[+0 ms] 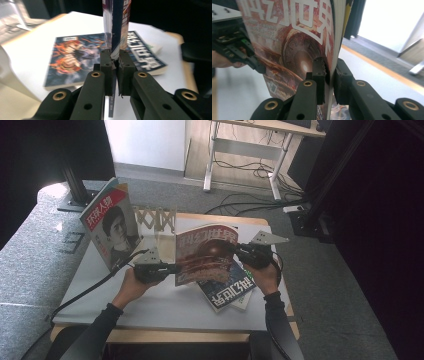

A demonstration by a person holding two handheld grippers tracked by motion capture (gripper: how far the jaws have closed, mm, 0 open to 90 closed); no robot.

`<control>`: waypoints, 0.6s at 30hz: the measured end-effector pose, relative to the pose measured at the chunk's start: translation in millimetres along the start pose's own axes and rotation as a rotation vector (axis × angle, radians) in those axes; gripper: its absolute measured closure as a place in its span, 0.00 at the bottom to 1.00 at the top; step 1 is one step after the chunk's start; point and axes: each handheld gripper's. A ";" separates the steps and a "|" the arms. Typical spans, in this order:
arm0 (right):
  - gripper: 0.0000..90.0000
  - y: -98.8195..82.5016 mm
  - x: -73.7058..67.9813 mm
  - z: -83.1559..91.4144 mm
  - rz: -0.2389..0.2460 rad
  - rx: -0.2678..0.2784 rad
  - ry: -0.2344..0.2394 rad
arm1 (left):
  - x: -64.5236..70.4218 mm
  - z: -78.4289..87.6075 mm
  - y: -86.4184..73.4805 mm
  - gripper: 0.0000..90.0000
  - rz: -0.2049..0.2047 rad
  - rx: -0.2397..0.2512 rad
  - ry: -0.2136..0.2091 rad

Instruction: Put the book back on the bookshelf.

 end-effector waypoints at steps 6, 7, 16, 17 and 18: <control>0.86 -7.6 2.6 -0.3 -0.025 0.013 -0.004 | 2.8 -2.8 -0.7 0.92 -0.011 -0.001 0.011; 0.86 -8.5 3.2 0.4 -0.031 0.014 -0.002 | 3.6 -2.9 0.3 0.91 -0.012 -0.002 0.013; 0.83 -11.2 5.0 1.8 -0.039 0.019 -0.003 | 3.2 1.6 19.4 0.82 -0.022 -0.019 0.001; 0.83 -11.2 5.0 1.8 -0.037 0.016 -0.008 | 3.7 1.1 21.9 0.80 -0.031 -0.031 0.004; 0.83 -11.3 5.2 1.9 -0.035 0.016 -0.011 | 3.9 0.6 24.3 0.79 -0.037 -0.042 0.010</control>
Point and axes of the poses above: each handheld gripper's, and its own axes: z roughly backward along the jaws, y roughly out of its top, x roughly to its right, and after that the axes turned 3 degrees about -x, right-handed
